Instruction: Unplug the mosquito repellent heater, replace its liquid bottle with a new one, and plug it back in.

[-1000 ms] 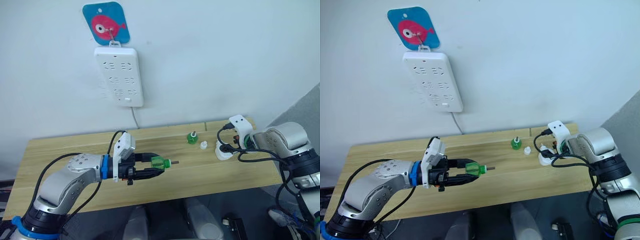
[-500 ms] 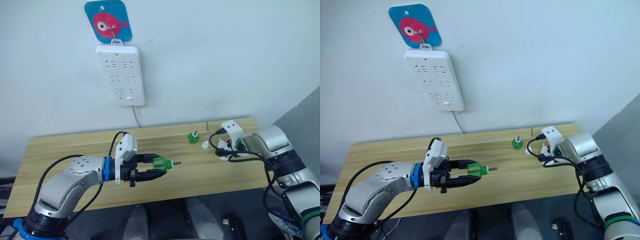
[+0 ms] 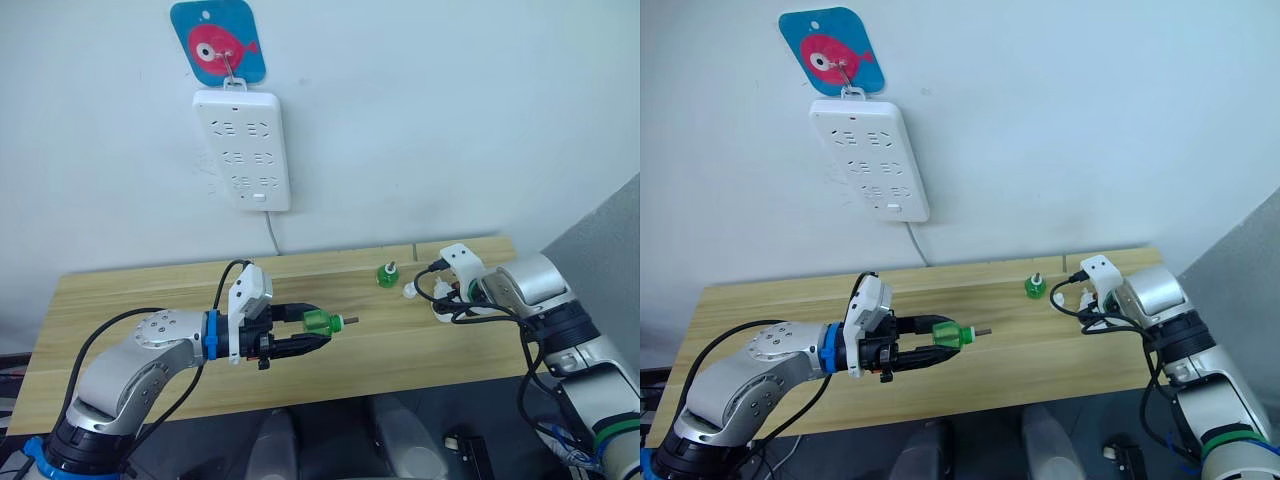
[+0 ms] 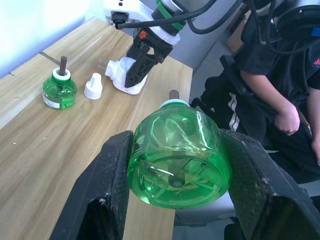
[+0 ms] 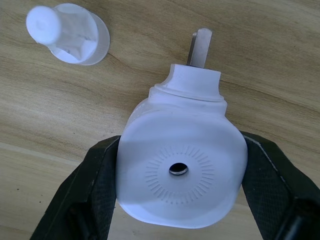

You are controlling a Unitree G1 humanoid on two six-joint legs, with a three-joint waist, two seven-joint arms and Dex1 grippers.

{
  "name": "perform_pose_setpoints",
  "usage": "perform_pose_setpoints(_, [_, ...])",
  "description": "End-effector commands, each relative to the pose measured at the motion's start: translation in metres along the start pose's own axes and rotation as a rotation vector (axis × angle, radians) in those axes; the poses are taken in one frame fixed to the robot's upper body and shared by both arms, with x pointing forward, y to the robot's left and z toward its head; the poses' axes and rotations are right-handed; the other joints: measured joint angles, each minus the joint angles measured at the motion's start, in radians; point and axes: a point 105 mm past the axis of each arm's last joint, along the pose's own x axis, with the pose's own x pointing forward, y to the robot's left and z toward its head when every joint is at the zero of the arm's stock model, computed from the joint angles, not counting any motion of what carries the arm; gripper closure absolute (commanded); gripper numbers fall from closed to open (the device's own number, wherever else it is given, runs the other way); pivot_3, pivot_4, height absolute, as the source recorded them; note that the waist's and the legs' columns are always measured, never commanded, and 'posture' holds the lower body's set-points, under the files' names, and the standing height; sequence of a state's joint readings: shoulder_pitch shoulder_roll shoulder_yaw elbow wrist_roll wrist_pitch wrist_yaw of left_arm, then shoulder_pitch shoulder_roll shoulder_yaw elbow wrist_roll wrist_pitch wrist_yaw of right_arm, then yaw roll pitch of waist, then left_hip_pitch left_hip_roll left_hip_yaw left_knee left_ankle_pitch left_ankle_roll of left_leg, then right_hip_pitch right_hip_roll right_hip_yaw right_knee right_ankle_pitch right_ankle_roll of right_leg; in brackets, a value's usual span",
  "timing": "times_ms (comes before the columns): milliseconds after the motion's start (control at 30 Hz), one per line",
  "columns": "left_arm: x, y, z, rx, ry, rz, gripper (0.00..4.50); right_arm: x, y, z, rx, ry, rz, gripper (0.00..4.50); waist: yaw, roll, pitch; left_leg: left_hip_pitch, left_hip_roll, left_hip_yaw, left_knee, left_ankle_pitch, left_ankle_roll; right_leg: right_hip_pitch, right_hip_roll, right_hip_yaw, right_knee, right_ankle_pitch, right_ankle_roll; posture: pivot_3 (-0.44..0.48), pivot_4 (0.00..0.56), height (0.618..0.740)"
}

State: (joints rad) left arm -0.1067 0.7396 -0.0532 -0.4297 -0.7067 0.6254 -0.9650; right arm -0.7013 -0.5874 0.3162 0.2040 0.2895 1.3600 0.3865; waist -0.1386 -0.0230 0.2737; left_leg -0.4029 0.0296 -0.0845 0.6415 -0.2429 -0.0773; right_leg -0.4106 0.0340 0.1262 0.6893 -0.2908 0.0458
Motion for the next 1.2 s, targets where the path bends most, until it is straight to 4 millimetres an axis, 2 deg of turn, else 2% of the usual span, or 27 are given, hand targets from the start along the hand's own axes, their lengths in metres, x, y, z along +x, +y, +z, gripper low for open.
perform_pose_setpoints(33, [0.000,-0.004,0.010,0.035,-0.028,-0.009,2.20,-0.014,-0.008,0.011,0.015,-0.057,-0.003,1.45,0.000,0.000,0.000,0.000,0.000,0.000,0.000,0.000,0.000,0.000,0.000,0.000,0.000,0.000,0.000,-0.115,0.246,0.740])
perform_pose_setpoints(133, [-0.003,0.000,0.011,0.033,-0.031,-0.013,2.20,-0.034,-0.012,0.018,0.035,-0.119,0.028,1.45,0.000,0.000,0.000,-0.001,0.000,0.000,0.000,0.000,0.000,0.000,0.000,0.000,0.000,0.000,0.000,-0.135,0.231,0.740])
perform_pose_setpoints(233, [-0.003,0.006,0.018,0.042,-0.043,-0.038,2.20,-0.069,-0.012,0.022,0.050,-0.222,0.117,1.45,0.001,0.000,0.000,-0.003,-0.001,-0.001,0.000,0.000,0.000,-0.002,-0.001,-0.001,0.000,0.000,0.000,-0.163,0.212,0.740])
perform_pose_setpoints(333, [-0.003,0.010,0.031,0.043,-0.076,-0.078,2.20,-0.104,-0.001,0.023,0.023,-0.347,0.245,1.45,0.002,0.000,-0.001,-0.006,-0.001,-0.003,0.001,0.000,0.000,-0.003,-0.001,-0.004,-0.001,0.002,-0.001,-0.195,0.196,0.740])
perform_pose_setpoints(467, [-0.001,0.015,0.047,0.048,-0.115,-0.131,2.20,-0.145,0.032,0.020,-0.073,-0.534,0.483,1.45,-0.004,0.000,-0.003,-0.008,-0.001,-0.005,0.002,0.000,0.000,-0.004,-0.001,-0.005,-0.003,0.002,-0.001,-0.243,0.174,0.740])
perform_pose_setpoints(500, [0.000,0.016,0.053,0.043,-0.127,-0.146,2.20,-0.160,0.046,0.022,-0.069,-0.623,0.604,1.45,-0.005,0.000,-0.003,-0.009,-0.001,-0.004,0.002,0.000,0.000,-0.004,-0.001,-0.005,-0.003,0.003,-0.001,-0.250,0.171,0.740])
perform_pose_setpoints(567, [0.002,0.016,0.063,0.055,-0.127,-0.187,2.20,-0.177,0.061,0.021,-0.085,-0.731,0.697,1.45,-0.017,0.001,-0.005,-0.011,0.000,-0.005,0.003,0.000,0.000,-0.005,-0.001,-0.006,-0.002,0.003,-0.001,-0.276,0.158,0.740])
perform_pose_setpoints(767, [0.001,0.015,0.073,0.112,-0.076,-0.261,2.20,-0.192,0.081,0.025,-0.074,-0.809,0.866,1.45,-0.058,0.001,-0.021,-0.013,-0.002,-0.004,0.005,0.001,-0.001,-0.007,-0.002,-0.005,0.000,0.006,-0.001,-0.293,0.135,0.740])
perform_pose_setpoints(1033, [-0.002,0.011,0.094,0.148,-0.107,-0.279,2.20,-0.195,0.099,0.027,-0.129,-0.792,0.944,1.45,-0.083,0.002,-0.042,-0.012,-0.002,-0.004,0.005,0.001,-0.001,-0.010,-0.002,-0.004,0.007,0.006,-0.001,-0.261,0.117,0.740])
perform_pose_setpoints(1200, [-0.006,0.007,0.101,0.110,-0.141,-0.289,2.20,-0.192,0.100,0.030,-0.116,-0.799,0.956,1.45,-0.087,0.002,-0.053,-0.012,-0.002,-0.003,0.005,0.001,-0.001,-0.010,-0.001,-0.004,0.008,0.005,0.000,-0.243,0.110,0.740])
